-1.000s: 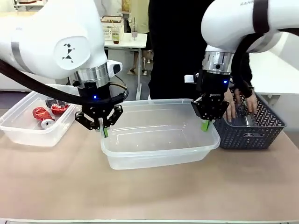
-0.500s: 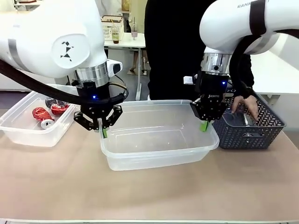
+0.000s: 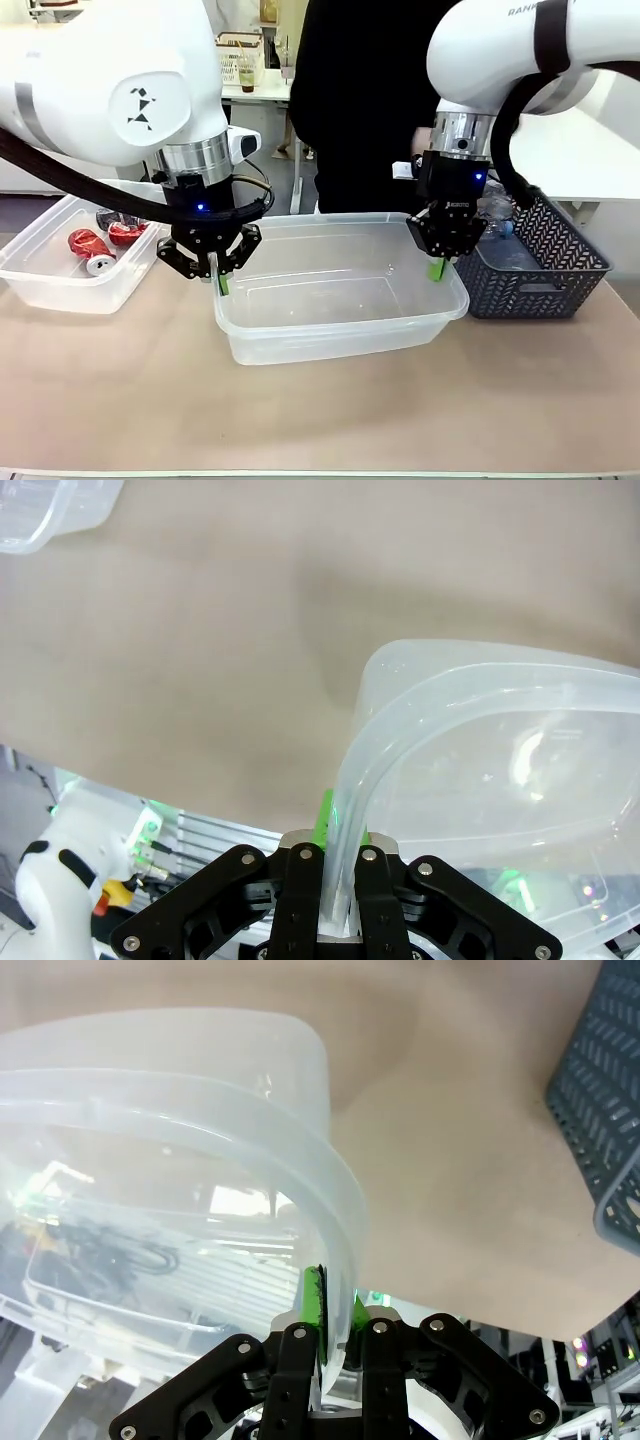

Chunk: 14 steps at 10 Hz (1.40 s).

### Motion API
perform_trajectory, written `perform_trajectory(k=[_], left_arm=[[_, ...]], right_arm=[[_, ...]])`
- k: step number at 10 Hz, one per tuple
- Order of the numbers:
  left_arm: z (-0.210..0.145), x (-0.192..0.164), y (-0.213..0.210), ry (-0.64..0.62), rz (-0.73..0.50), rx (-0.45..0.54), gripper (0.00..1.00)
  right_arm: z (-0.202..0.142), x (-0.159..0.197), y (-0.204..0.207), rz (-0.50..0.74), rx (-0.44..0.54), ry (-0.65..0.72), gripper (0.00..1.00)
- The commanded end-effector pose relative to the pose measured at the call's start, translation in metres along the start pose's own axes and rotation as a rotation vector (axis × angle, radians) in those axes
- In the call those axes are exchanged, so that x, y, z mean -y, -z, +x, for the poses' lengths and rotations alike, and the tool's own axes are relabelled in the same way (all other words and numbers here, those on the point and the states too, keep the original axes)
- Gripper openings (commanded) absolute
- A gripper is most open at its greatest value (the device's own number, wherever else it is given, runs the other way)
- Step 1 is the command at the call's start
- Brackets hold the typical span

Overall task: Sort the waste into each basket.
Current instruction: Offer the picked Organizing box to the human.

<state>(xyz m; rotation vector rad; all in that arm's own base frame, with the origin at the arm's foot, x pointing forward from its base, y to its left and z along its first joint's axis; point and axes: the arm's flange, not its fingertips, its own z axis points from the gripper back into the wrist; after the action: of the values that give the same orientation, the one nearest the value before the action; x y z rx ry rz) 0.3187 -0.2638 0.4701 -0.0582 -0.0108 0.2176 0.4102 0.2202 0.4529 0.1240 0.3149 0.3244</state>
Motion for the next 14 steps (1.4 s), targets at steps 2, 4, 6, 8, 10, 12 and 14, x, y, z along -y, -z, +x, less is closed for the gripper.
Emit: perform_trajectory(k=[2,4,6,8,10,12,14], left_arm=[[-0.0015,-0.0010,0.0004,-0.020,-0.004,-0.001,0.04],[-0.0015,-0.0010,0.0004,-0.020,-0.004,-0.001,0.04],[-0.0015,-0.0010,0.0004,-0.020,-0.004,-0.001,0.04],[-0.0015,-0.0010,0.0004,-0.020,-0.004,-0.001,0.04],[-0.0015,-0.0010,0.0004,-0.020,-0.004,-0.001,0.04],[-0.0015,-0.0010,0.0004,-0.020,-0.004,-0.001,0.04],[-0.0015,-0.0010,0.0004,-0.020,-0.004,-0.001,0.04]], right_arm=[[0.0004,-0.0037,-0.0041,-0.004,0.005,-0.001,0.05],[0.0004,-0.0037,-0.0041,-0.004,0.005,-0.001,0.05],[0.0004,-0.0037,-0.0041,-0.004,0.005,-0.001,0.05],[0.0004,-0.0037,-0.0041,-0.004,0.005,-0.001,0.05],[0.0004,-0.0037,-0.0041,-0.004,0.005,-0.001,0.05],[0.0004,-0.0037,-0.0041,-0.004,0.005,-0.001,0.05],[0.0004,-0.0037,-0.0041,-0.004,0.005,-0.001,0.05]])
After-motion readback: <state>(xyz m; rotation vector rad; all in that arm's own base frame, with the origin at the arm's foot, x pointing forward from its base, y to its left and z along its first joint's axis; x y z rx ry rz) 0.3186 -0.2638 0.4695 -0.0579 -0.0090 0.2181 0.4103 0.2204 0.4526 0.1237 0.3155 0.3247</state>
